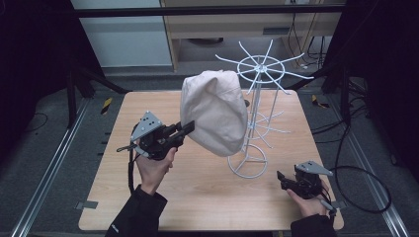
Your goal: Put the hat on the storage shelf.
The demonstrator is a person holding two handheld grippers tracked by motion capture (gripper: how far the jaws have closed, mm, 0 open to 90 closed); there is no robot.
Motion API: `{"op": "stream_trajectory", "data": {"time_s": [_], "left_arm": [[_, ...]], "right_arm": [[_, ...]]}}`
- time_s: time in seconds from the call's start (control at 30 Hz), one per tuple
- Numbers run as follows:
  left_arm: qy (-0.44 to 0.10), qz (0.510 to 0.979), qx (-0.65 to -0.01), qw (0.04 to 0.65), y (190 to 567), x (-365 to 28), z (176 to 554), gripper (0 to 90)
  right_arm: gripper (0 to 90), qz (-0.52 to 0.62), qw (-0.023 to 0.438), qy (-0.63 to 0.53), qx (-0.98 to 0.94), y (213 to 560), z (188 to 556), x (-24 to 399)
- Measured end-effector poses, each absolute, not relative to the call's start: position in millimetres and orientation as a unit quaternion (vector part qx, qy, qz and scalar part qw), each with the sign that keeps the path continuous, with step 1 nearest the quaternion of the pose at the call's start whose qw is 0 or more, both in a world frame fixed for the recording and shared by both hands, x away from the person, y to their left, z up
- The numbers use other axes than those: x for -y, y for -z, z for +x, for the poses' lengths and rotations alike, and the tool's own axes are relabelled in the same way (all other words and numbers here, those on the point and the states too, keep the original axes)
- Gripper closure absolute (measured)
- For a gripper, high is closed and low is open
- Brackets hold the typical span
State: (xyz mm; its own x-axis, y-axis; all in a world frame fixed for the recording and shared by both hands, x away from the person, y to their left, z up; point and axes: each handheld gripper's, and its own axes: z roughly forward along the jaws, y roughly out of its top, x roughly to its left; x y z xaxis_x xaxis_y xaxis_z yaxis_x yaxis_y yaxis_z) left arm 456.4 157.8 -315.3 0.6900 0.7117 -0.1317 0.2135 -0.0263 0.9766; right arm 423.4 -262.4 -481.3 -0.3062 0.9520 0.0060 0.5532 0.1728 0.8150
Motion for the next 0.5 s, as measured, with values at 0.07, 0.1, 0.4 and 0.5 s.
{"op": "stream_trajectory", "data": {"time_s": [0.07,0.1,0.4,0.5], "left_arm": [[-0.205,0.687,-0.34,0.608,315.9,-158.8,457.2,72.3],[-0.204,0.687,-0.341,0.608,316.2,-159.3,457.6,71.3],[-0.207,0.688,-0.346,0.603,317.0,-165.3,456.7,60.4],[-0.21,0.687,-0.351,0.601,317.5,-170.2,454.4,55.4]], "right_arm": [[30.3,0.524,0.268,-0.372,-0.717,481.4,423.5,262.3],[30.2,0.525,0.268,-0.372,-0.717,481.3,423.4,262.2],[30.1,0.524,0.271,-0.371,-0.717,481.3,423.4,262.8],[30.0,0.524,0.271,-0.371,-0.717,481.4,423.3,262.9]]}}
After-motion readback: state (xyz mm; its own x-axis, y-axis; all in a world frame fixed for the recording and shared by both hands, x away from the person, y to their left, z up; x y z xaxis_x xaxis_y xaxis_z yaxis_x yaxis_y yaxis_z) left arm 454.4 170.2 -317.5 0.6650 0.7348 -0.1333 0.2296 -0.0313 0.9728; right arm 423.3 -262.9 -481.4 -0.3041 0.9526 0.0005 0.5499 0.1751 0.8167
